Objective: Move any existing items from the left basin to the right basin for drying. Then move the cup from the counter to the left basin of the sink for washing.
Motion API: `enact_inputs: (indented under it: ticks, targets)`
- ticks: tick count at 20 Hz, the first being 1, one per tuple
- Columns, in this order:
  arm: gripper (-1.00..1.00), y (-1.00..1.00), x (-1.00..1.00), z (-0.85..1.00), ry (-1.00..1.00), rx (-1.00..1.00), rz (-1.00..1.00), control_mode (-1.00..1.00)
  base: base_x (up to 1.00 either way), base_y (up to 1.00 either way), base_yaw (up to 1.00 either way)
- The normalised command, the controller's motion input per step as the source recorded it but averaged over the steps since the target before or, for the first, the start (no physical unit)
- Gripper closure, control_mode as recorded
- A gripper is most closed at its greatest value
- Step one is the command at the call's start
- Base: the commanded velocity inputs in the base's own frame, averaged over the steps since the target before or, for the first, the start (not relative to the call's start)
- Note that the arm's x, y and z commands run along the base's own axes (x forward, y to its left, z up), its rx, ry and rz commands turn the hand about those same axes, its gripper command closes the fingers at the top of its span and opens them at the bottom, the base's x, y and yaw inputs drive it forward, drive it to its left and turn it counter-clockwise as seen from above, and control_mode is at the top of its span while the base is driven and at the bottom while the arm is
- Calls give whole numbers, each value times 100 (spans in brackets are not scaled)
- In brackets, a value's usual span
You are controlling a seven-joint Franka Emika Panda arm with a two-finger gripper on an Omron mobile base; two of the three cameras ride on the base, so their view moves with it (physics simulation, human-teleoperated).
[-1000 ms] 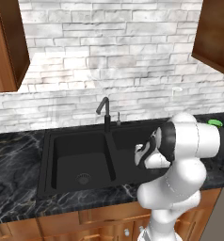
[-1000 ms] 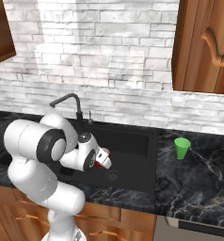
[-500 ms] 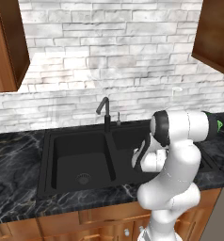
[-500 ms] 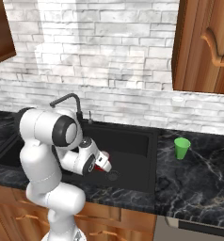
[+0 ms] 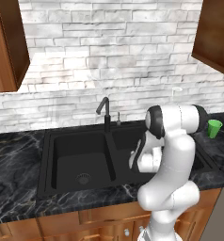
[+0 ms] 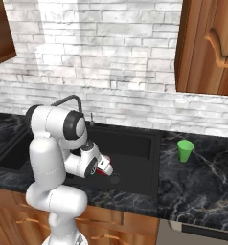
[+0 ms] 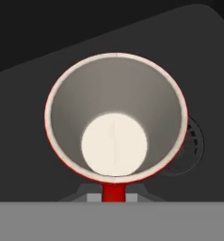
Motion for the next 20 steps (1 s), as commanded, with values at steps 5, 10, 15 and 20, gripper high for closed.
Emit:
enact_inputs:
  ticks: [5, 10, 15, 20]
  targets:
    - [100, -6, 15, -20, 4, 0, 6, -100, 0, 0, 0]
    - [100, -3, 16, -15, 2, 2, 6, -100, 0, 0, 0]
    - [100, -8, 10, -16, 0, 3, 7, -100, 0, 0, 0]
    - [100, -7, 7, -20, 0, 2, 7, -100, 0, 0, 0]
